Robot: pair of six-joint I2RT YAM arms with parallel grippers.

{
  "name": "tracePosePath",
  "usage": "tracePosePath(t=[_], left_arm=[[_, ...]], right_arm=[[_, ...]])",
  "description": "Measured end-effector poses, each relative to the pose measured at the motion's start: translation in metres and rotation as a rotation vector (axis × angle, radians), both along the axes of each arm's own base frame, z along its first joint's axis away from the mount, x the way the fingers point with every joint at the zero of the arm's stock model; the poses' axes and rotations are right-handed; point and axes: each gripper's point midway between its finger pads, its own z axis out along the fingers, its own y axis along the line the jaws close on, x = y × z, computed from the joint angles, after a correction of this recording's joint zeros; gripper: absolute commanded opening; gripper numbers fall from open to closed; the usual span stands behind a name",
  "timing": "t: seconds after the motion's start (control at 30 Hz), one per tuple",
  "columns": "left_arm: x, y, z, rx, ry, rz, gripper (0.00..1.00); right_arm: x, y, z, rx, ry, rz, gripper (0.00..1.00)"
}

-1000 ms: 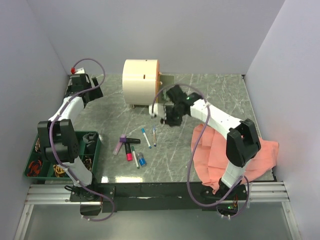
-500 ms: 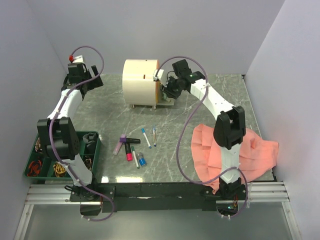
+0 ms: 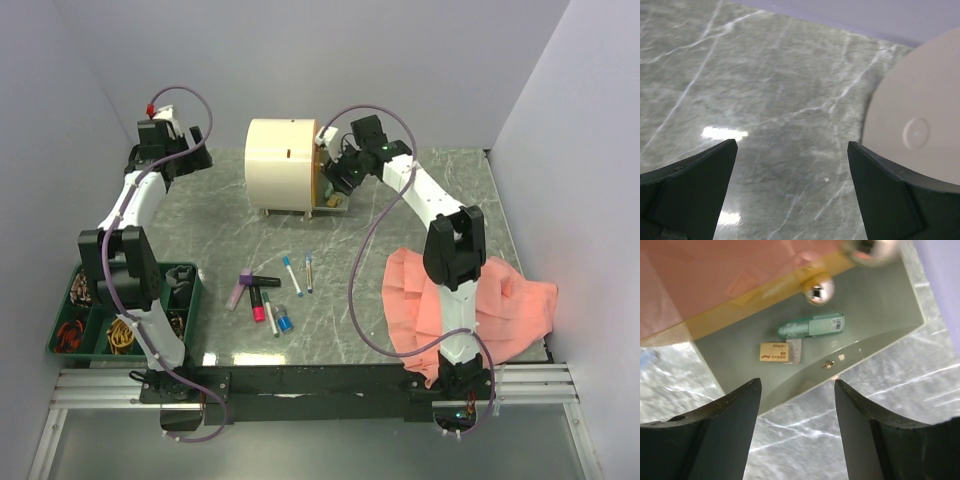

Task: Sort the stationery into containers
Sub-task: Place the stationery in the drawer, then close the drawer in the storage box.

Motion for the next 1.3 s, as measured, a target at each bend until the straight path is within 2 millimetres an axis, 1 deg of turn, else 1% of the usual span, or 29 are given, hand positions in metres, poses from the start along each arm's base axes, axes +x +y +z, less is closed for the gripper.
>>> tracePosePath(t=[0.07, 0.1, 0.17, 0.2, 0.23, 0.3, 0.33, 0.4, 0.43, 0.47, 0.53, 0.57, 0.63, 0.73, 0.8, 0.87, 0.93, 1.0, 1.3], left_arm=[[0.005, -0.007, 0.002, -0.026, -0.008, -0.030, 0.99], [0.008, -0.012, 0.003, -0.046, -0.012, -0.054, 0.99], [0.012, -0.021, 0.005, -0.081, -0.018, -0.094, 1.00], [0.014, -0.026, 0.005, -0.103, -0.016, -0.116, 0.99], [0.017, -0.031, 0.004, -0.123, -0.014, -0.138, 0.99], [0.022, -0.038, 0.005, -0.154, -0.010, -0.168, 0.99], [0.024, -0.040, 0.004, -0.169, -0.005, -0.177, 0.98], [0.029, -0.044, 0.002, -0.193, 0.006, -0.194, 0.86], [0.029, -0.046, -0.002, -0.206, 0.018, -0.200, 0.79], [0.029, -0.047, -0.004, -0.216, 0.027, -0.204, 0.60], [0.028, -0.050, -0.010, -0.242, 0.049, -0.222, 0.41], [0.029, -0.052, -0.012, -0.255, 0.052, -0.243, 0.20], [0.028, -0.058, -0.017, -0.282, 0.064, -0.275, 0.01], [0.024, -0.063, -0.025, -0.294, 0.086, -0.314, 0.01], [0.022, -0.067, -0.027, -0.295, 0.097, -0.327, 0.01], [0.020, -0.071, -0.028, -0.293, 0.101, -0.342, 0.01], [0.019, -0.074, -0.028, -0.289, 0.104, -0.353, 0.01], [0.019, -0.077, -0.029, -0.285, 0.107, -0.360, 0.01], [0.018, -0.089, -0.030, -0.266, 0.108, -0.396, 0.01]], right_arm=[[0.001, -0.002, 0.001, 0.055, 0.035, -0.049, 0.65], [0.002, -0.006, 0.003, 0.092, 0.061, -0.082, 0.56], [0.005, -0.016, 0.009, 0.213, 0.146, -0.182, 0.46], [0.008, -0.023, 0.012, 0.271, 0.178, -0.223, 0.37], [0.013, -0.033, 0.017, 0.352, 0.221, -0.281, 0.31], [0.024, -0.057, 0.022, 0.497, 0.291, -0.381, 0.24], [0.026, -0.069, 0.023, 0.560, 0.333, -0.425, 0.14], [0.029, -0.094, 0.021, 0.668, 0.418, -0.503, 0.03], [0.028, -0.099, 0.020, 0.711, 0.454, -0.526, 0.00], [0.028, -0.103, 0.020, 0.754, 0.493, -0.547, 0.00], [0.029, -0.100, 0.020, 0.817, 0.553, -0.557, 0.00], [0.029, -0.095, 0.021, 0.841, 0.573, -0.550, 0.00], [0.029, -0.081, 0.020, 0.874, 0.616, -0.529, 0.00], [0.034, -0.065, 0.013, 0.901, 0.662, -0.508, 0.00], [0.035, -0.055, 0.001, 0.908, 0.701, -0.506, 0.00], [0.037, -0.050, -0.009, 0.912, 0.728, -0.511, 0.00], [0.037, -0.048, -0.020, 0.912, 0.757, -0.530, 0.00], [0.038, -0.049, -0.026, 0.912, 0.771, -0.542, 0.00], [0.041, -0.050, -0.034, 0.918, 0.786, -0.557, 0.00]])
